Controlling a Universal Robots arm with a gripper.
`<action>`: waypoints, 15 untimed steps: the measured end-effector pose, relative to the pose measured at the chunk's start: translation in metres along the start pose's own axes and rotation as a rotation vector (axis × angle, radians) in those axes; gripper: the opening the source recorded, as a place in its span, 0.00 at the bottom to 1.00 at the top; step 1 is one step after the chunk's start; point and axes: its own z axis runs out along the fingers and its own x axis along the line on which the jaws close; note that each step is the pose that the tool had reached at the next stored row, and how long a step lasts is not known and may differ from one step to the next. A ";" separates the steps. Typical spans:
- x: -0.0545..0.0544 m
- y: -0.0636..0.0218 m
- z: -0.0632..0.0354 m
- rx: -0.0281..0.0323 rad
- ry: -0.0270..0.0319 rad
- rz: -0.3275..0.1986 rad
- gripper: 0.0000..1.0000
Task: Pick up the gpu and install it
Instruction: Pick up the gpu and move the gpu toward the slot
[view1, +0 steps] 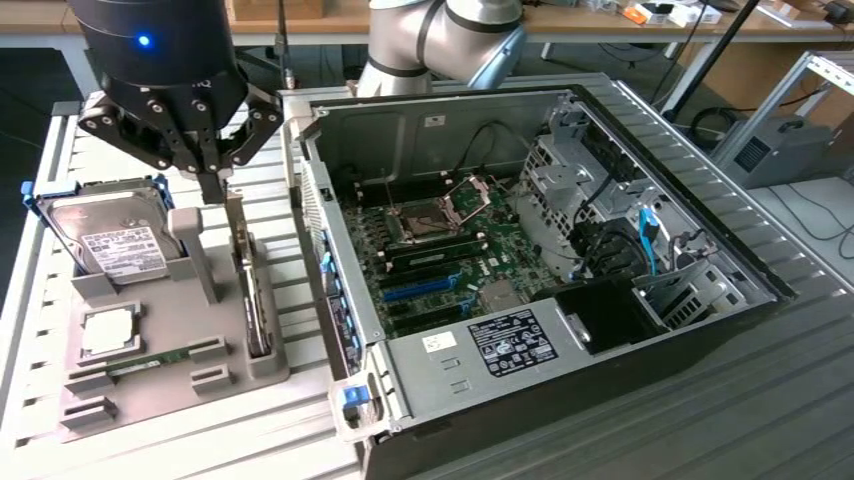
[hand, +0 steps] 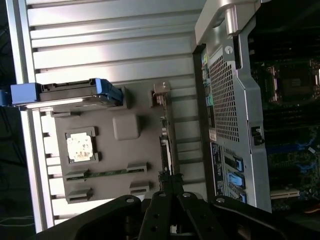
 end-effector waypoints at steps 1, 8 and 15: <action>0.001 -0.0041 -0.0002 0.0000 -0.0001 0.000 0.11; 0.001 -0.0051 -0.0002 0.0000 -0.0001 0.000 0.11; 0.001 -0.0051 -0.0002 -0.0001 -0.0001 0.000 0.42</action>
